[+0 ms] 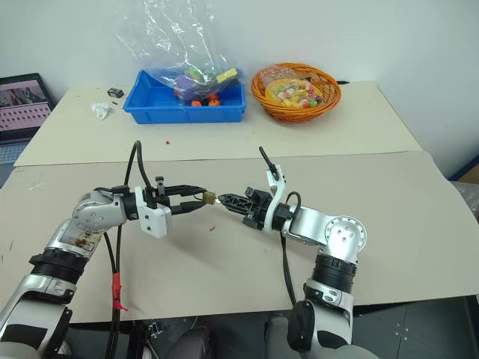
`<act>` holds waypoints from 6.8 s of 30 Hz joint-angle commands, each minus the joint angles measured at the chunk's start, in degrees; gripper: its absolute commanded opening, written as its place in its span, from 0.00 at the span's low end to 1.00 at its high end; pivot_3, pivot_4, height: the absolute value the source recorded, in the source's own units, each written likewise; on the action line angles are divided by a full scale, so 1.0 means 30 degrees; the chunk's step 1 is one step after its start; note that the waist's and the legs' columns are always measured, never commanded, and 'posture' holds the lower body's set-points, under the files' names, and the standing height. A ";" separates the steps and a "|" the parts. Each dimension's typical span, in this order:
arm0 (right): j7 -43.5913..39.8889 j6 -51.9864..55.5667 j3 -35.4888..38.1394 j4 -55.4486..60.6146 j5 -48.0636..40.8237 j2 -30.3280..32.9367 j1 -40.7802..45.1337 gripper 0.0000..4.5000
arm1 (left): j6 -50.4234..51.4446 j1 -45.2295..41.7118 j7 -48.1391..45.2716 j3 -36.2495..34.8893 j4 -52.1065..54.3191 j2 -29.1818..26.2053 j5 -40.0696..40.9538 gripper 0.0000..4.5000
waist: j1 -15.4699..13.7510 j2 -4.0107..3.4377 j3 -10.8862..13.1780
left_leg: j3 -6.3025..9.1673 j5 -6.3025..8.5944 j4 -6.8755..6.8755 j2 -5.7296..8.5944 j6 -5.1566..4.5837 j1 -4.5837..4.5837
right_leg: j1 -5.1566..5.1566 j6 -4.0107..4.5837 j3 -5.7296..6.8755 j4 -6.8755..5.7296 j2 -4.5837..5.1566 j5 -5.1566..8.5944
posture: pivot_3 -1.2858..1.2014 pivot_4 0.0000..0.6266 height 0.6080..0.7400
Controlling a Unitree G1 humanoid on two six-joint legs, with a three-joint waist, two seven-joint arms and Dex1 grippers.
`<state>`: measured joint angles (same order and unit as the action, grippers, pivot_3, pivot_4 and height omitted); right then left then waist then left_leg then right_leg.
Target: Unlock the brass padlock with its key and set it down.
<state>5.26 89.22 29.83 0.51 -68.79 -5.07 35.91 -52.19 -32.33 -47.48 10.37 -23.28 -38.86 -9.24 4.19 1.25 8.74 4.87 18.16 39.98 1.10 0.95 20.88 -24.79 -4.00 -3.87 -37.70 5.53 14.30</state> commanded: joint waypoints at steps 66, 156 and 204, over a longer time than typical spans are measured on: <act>-0.4102 -0.5619 -0.7268 0.5463 0.2235 0.3580 -0.0825 0.68 | -0.0221 -0.0410 0.0800 0.0193 0.1412 0.0111 0.0986 0.18 | -0.0003 -0.0008 0.0004 | -0.0056 -0.0002 0.0031 0.0014 0.0004 0.0069 | -0.0121 0.0003 0.0014 -0.0090 0.0013 -0.0002 | 0.52 0.24 1.00; -0.6242 -0.7847 -0.6112 0.5451 0.2613 0.5774 -0.0999 0.03 | 2.7569 0.3015 -0.6040 -0.2569 1.0375 -0.1875 1.7453 0.01 | 0.0433 -0.0020 0.0012 | -0.0019 0.0003 0.0006 0.0011 -0.0004 0.0024 | -0.0111 0.0014 -0.0002 -0.0093 -0.0020 -0.0008 | 0.52 0.24 1.00; -1.4588 -1.0171 -0.9762 0.2472 0.5121 0.7661 -0.0558 0.03 | 3.0561 0.1587 -0.5147 -0.3738 1.0096 0.0118 1.6562 0.01 | -0.0077 -0.0018 0.0012 | -0.0027 0.0003 0.0019 0.0013 -0.0003 0.0022 | -0.0106 0.0028 -0.0012 -0.0075 -0.0010 -0.0016 | 0.52 0.24 1.00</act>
<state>-37.33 60.29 -0.37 7.07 -53.00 18.08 33.10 39.95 -26.66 -63.09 0.98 5.70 -38.28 40.44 3.96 1.20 8.77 4.80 18.16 40.03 1.14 0.94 20.95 -25.12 -3.91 -3.90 -37.92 5.50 14.25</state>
